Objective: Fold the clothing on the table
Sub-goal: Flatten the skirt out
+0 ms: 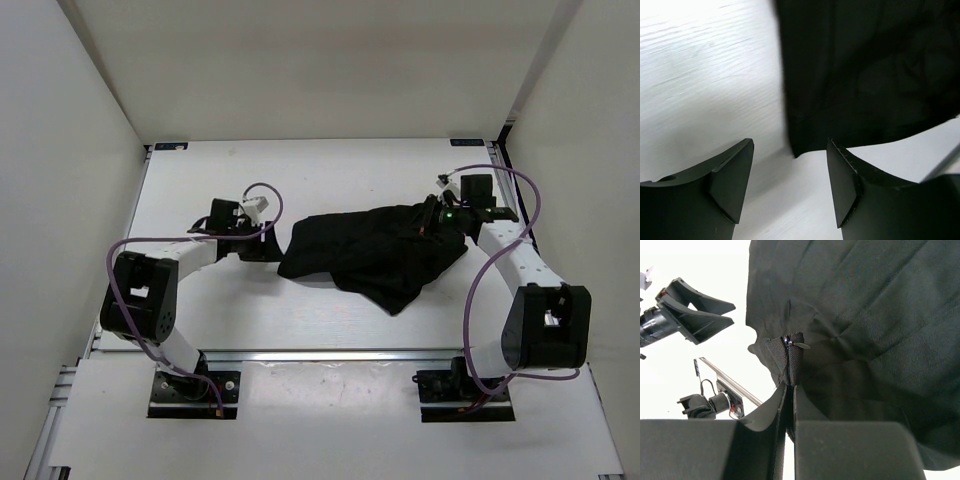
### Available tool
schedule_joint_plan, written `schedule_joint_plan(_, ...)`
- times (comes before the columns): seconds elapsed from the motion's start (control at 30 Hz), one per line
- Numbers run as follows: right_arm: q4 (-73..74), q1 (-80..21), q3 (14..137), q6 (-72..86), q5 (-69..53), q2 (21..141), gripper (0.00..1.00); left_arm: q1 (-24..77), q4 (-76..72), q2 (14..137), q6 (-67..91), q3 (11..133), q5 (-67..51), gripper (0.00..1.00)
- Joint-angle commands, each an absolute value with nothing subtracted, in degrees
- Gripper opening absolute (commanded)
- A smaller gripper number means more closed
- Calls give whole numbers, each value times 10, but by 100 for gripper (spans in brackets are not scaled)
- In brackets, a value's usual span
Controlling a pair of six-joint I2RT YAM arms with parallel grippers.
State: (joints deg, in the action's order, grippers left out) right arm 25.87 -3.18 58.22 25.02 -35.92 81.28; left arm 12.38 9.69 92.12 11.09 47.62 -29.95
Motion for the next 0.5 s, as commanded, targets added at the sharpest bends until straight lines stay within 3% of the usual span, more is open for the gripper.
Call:
schedule_joint_plan(0.0,241,-30,586,250,-372,816,0,100,126,899,33,482,-255,71)
schedule_joint_plan(0.17,251,-22,595,246,-384,824,0,65,128,910,19,518,-245,70)
schedule_joint_plan(0.3,262,-25,612,235,-379,837,0,33,71,939,92,517,-370,77)
schedule_joint_plan(0.47,266,-19,621,231,-379,838,1,28,10,989,211,507,-485,76)
